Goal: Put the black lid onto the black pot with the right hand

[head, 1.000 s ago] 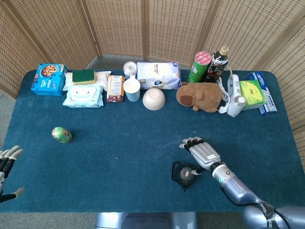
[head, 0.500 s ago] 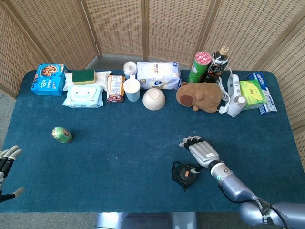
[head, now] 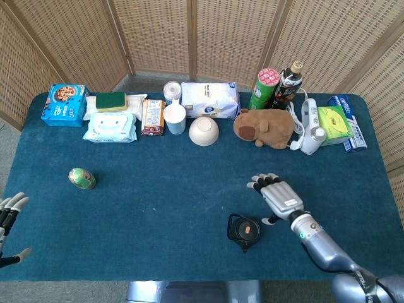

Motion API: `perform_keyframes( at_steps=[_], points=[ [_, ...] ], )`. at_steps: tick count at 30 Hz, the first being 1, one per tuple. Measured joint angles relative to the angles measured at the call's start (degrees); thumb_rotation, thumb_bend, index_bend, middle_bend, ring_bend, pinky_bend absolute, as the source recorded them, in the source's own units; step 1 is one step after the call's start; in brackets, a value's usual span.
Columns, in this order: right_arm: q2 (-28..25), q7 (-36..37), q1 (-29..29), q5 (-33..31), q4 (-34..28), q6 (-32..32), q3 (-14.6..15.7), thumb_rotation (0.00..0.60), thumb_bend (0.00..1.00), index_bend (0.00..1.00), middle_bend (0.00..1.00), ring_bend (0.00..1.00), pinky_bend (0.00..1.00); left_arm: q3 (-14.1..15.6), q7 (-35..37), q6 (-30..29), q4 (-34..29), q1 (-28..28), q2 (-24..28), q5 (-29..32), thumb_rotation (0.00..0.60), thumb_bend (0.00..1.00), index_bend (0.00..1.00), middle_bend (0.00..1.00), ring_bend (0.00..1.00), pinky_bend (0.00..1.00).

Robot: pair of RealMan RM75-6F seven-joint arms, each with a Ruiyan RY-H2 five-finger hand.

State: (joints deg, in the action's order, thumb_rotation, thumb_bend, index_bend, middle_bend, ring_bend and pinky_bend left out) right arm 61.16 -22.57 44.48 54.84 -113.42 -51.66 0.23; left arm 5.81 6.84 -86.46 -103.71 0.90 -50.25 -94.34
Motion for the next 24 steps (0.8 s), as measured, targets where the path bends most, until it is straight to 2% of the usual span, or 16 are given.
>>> perform_keyframes(
  at_steps=[5, 9, 12, 18, 24],
  points=[
    [-0.7, 4.3, -3.0, 10.1, 3.8, -3.9, 0.1, 0.600, 0.18, 0.18, 0.14, 0.13, 0.04, 0.1, 0.8, -0.1, 0.2, 0.0, 0.3, -0.4, 0.600, 0.08, 0.00, 0.00, 0.00, 0.00],
    [-0.3, 10.2, -7.1, 22.5, 11.9, -12.6, 0.2, 0.600, 0.09, 0.18, 0.13, 0.12, 0.03, 0.3, 1.5, -0.5, 0.4, 0.1, 0.5, -1.0, 0.600, 0.08, 0.00, 0.00, 0.00, 0.00],
    [0.0, 12.7, -11.1, 27.7, 16.4, -21.0, 0.2, 0.600, 0.04, 0.18, 0.13, 0.10, 0.01, 0.5, 2.4, -1.1, 0.8, 0.3, 0.7, -1.4, 0.600, 0.08, 0.00, 0.00, 0.00, 0.00],
    [0.8, 14.8, -20.7, 32.9, 19.8, -36.7, 0.4, 0.600, 0.00, 0.20, 0.12, 0.07, 0.00, 0.7, 3.7, -1.8, 1.5, 0.5, 1.0, -2.1, 0.600, 0.08, 0.00, 0.00, 0.00, 0.00],
    [3.0, 13.8, -29.0, 35.8, 20.0, -45.6, 1.2, 0.600, 0.00, 0.20, 0.08, 0.01, 0.00, 1.0, 4.7, -2.8, 2.3, 0.9, 1.1, -3.3, 0.600, 0.08, 0.00, 0.00, 0.00, 0.00]
  ],
)
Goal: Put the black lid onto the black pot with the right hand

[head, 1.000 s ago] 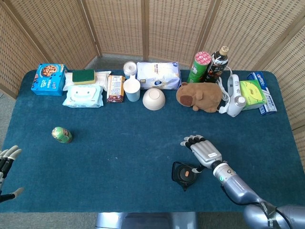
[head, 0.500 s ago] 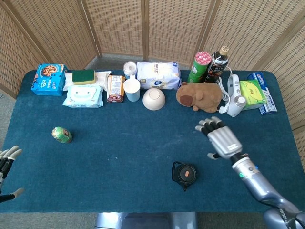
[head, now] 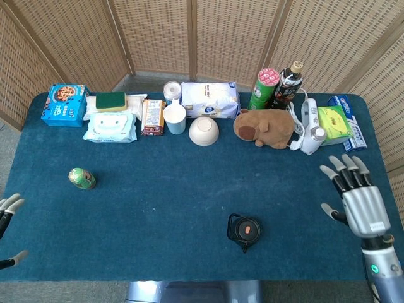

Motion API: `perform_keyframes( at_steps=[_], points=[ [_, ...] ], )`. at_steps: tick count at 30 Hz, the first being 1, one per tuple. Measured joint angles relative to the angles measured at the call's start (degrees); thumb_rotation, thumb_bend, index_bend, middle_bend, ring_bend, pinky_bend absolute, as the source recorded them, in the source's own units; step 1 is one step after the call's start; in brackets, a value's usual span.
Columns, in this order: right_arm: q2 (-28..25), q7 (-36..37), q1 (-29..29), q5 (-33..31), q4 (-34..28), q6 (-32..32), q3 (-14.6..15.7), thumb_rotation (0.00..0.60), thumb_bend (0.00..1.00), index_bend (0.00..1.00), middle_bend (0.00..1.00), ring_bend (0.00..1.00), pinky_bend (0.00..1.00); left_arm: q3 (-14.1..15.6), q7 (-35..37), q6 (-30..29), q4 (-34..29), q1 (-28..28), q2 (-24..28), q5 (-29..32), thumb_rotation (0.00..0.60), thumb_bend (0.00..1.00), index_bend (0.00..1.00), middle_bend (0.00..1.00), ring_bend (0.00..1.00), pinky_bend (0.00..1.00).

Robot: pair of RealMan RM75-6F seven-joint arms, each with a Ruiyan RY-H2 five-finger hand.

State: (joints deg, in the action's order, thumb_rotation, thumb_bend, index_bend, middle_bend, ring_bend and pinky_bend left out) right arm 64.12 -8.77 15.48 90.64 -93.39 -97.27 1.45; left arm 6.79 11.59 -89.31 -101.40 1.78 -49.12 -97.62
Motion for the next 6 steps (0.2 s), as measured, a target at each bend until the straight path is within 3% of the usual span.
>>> perform_keyframes(
  at_steps=[6],
  points=[
    [1.5, -4.3, -3.4, 0.6, -0.3, -0.8, 0.4, 0.600, 0.00, 0.20, 0.07, 0.01, 0.00, 0.4, 1.6, -1.7, 0.9, 0.7, 0.2, -0.9, 0.600, 0.08, 0.00, 0.00, 0.00, 0.00]
  ],
)
